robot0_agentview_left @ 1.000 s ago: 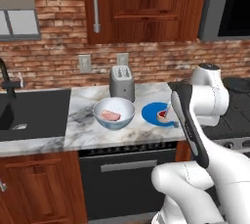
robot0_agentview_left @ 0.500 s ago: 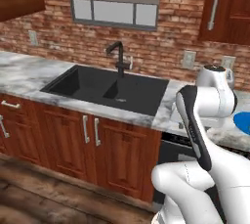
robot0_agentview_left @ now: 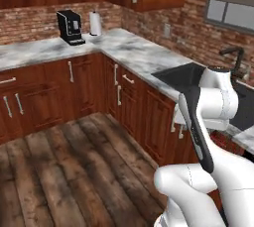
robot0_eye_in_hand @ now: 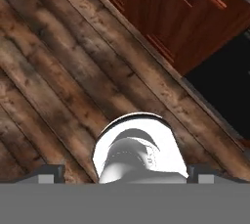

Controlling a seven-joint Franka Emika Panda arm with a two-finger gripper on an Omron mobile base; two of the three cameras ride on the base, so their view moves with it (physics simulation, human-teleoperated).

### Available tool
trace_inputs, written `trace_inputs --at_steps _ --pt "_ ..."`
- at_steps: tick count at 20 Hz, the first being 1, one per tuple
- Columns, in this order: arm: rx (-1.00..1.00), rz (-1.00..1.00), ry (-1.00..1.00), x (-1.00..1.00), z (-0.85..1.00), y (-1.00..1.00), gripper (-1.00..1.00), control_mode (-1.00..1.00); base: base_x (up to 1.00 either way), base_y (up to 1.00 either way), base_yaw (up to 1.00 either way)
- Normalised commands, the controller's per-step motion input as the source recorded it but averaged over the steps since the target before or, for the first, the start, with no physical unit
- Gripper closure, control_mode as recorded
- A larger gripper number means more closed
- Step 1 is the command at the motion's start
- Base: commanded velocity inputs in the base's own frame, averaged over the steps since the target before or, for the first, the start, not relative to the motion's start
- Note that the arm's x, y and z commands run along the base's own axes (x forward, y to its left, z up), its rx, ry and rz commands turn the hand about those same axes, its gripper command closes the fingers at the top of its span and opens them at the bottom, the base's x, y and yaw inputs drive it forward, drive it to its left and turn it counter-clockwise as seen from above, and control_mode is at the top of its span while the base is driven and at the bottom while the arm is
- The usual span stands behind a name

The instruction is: Place one of the steaks on the plate and the other in the bowl. Then place the bowl in the fridge.

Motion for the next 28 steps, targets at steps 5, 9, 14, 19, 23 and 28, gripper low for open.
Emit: trace_inputs --at_steps 5,9,14,19,23,28 --pt "0.00 0.00 0.00 0.00 0.00 0.00 -1.00 1.00 0.00 0.00 0.99" --pt "0.00 0.00 0.00 0.00 0.00 0.00 -1.00 1.00 0.00 0.00 1.00" --pt "0.00 0.00 0.00 0.00 0.00 0.00 -1.00 1.00 0.00 0.00 1.00" --pt "0.00 0.00 0.00 0.00 0.00 0.00 -1.00 1.00 0.00 0.00 1.00" --pt "0.00 0.00 0.00 0.00 0.00 0.00 -1.00 1.00 0.00 0.00 1.00" --pt "0.00 0.00 0.00 0.00 0.00 0.00 -1.00 1.00 0.00 0.01 1.00"
